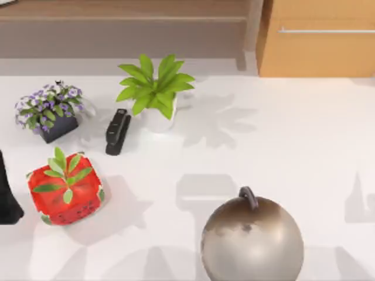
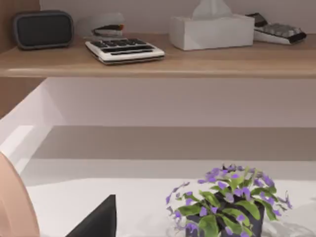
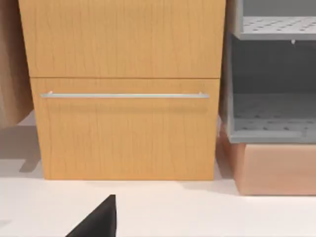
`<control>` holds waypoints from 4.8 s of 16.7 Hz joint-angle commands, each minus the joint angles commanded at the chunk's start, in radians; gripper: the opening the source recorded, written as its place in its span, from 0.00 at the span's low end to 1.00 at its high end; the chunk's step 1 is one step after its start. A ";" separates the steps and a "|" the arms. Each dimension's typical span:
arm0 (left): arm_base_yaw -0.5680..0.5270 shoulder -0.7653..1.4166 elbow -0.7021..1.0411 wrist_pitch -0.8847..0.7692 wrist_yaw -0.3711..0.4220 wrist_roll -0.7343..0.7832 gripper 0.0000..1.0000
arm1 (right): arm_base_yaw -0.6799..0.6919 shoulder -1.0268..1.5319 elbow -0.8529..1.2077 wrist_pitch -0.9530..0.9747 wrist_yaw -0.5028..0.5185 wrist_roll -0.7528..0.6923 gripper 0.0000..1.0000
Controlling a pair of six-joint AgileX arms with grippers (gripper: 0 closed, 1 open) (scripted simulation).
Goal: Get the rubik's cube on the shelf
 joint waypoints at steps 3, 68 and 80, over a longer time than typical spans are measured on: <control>0.000 0.000 0.000 0.000 0.000 0.000 1.00 | 0.001 0.010 0.004 0.006 0.001 -0.007 1.00; 0.000 0.000 0.000 0.000 0.000 0.000 1.00 | 0.164 2.283 1.061 1.219 0.200 -1.558 0.00; 0.000 0.000 0.000 0.000 0.000 0.000 1.00 | 0.189 2.206 0.856 1.317 0.222 -1.553 0.00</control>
